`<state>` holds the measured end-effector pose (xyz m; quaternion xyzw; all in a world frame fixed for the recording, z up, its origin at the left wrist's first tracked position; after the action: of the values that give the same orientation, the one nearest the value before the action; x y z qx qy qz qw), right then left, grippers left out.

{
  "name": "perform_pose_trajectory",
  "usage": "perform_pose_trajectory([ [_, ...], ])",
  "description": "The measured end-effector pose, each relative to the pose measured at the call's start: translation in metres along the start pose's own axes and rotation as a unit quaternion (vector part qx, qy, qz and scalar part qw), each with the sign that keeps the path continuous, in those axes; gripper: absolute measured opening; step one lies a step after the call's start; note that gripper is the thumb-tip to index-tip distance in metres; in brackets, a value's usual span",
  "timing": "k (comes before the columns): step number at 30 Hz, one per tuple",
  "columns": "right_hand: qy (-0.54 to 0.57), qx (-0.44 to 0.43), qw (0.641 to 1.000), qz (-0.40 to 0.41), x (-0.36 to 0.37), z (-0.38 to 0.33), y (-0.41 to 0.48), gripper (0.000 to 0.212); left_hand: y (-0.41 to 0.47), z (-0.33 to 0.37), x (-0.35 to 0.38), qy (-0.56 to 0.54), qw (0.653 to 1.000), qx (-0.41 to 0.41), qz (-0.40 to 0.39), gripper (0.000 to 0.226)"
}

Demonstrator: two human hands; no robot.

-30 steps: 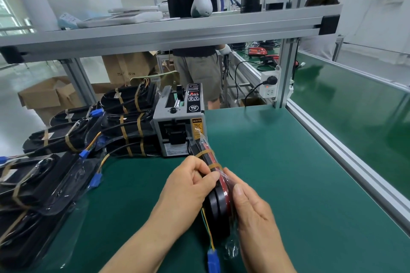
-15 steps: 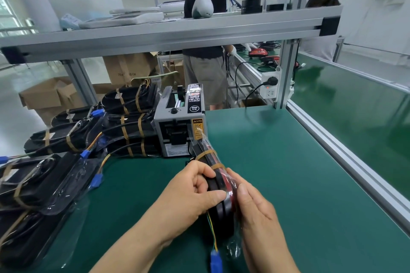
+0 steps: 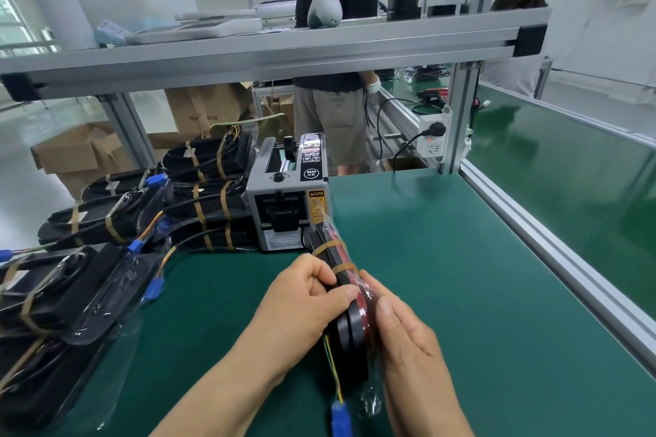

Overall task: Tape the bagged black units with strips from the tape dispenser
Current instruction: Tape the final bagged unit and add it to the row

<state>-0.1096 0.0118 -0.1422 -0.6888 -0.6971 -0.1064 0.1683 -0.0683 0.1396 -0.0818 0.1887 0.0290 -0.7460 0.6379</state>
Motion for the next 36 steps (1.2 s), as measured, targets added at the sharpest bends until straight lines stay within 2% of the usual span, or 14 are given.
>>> perform_pose_trajectory([
  [6,-0.007,0.009,1.000,0.010,0.001,-0.005,-0.004,0.044,-0.002,0.004,-0.001,-0.001,0.999,-0.006,-0.037,0.045],
  [12,0.014,0.034,0.999,-0.009,0.001,-0.007,-0.008,0.043,-0.001,0.002,-0.002,-0.008,1.000,0.006,-0.030,0.034],
  [14,0.011,0.045,0.999,-0.007,-0.003,-0.017,-0.005,0.055,-0.003,0.004,-0.002,-0.004,1.000,0.013,-0.023,0.040],
  [17,-0.082,0.005,0.995,0.059,-0.010,-0.053,0.012,0.063,-0.003,0.004,-0.001,0.008,1.000,0.010,-0.014,0.043],
  [21,-0.280,-0.002,0.954,0.104,0.011,-0.087,0.058,0.048,-0.002,0.002,-0.001,0.012,1.000,0.004,-0.010,0.041],
  [23,-0.412,0.001,0.904,0.109,0.029,-0.090,0.081,0.040,-0.002,0.003,-0.001,0.021,1.000,0.000,-0.013,0.045],
  [25,-0.506,0.001,0.855,0.114,0.042,-0.086,0.097,0.046,-0.002,0.002,-0.002,0.023,1.000,0.001,-0.015,0.047],
  [28,-0.544,0.005,0.829,0.128,0.047,-0.081,0.110,0.045,-0.002,-0.001,-0.006,0.019,1.000,0.002,-0.021,0.050],
  [32,-0.547,-0.033,0.825,0.138,0.051,-0.079,0.107,0.035,-0.003,-0.005,-0.007,0.019,0.999,0.009,-0.026,0.049],
  [36,-0.563,-0.037,0.811,0.151,0.049,-0.080,0.105,0.036,-0.002,-0.005,-0.006,0.023,0.999,0.017,-0.035,0.045],
])
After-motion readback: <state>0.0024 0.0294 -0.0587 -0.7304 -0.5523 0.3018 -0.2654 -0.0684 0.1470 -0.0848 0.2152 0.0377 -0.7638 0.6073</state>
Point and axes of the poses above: each hand's wrist, its own y-axis towards the middle knuckle, its own x-axis out of the palm, z = x × y, the point moved 6 cm from there along y, towards the middle knuckle, and after that the axes turned 12 degrees about x, right-handed, at the moved point
